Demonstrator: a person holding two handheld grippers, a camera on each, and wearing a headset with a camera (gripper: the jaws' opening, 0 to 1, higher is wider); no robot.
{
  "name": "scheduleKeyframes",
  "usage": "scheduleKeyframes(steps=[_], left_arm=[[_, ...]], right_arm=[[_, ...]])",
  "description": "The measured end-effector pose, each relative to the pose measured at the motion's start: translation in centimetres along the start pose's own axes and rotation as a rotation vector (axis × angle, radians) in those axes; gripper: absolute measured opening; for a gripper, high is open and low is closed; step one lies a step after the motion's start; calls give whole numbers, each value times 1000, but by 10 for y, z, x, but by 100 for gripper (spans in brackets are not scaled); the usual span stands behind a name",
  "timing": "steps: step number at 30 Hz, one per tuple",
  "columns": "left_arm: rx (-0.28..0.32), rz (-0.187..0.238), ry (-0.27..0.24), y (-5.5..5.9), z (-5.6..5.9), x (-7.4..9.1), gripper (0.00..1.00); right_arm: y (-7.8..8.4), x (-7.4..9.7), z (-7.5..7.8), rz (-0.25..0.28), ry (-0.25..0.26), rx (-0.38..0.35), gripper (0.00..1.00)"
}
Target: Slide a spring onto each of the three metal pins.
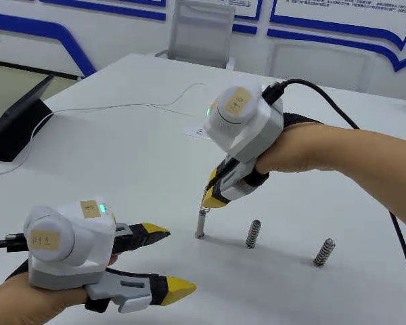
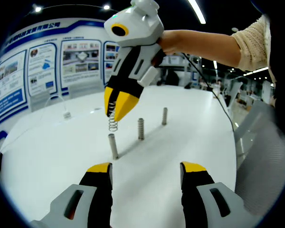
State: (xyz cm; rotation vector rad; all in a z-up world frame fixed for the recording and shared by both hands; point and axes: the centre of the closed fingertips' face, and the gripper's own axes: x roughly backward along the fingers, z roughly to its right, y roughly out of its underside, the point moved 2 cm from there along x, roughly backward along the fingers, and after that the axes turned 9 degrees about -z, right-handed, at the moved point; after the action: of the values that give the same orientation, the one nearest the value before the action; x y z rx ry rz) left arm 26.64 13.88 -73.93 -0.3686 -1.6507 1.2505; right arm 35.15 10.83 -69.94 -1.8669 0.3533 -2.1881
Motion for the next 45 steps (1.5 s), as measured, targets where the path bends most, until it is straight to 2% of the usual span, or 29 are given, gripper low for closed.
scheduleKeyframes(steps=[24,34,45], left_arm=[[20,-4,2,5,-3,0,59],[25,-14,5,9,-3,2,58],[29,-19,3,11,-4,2,58]], right_arm=[[3,-17,0,-30,-25,-15,12],[7,-34,-4,-69,-56,-31,12],[10,-54,-4,-92,-66,-49,12]])
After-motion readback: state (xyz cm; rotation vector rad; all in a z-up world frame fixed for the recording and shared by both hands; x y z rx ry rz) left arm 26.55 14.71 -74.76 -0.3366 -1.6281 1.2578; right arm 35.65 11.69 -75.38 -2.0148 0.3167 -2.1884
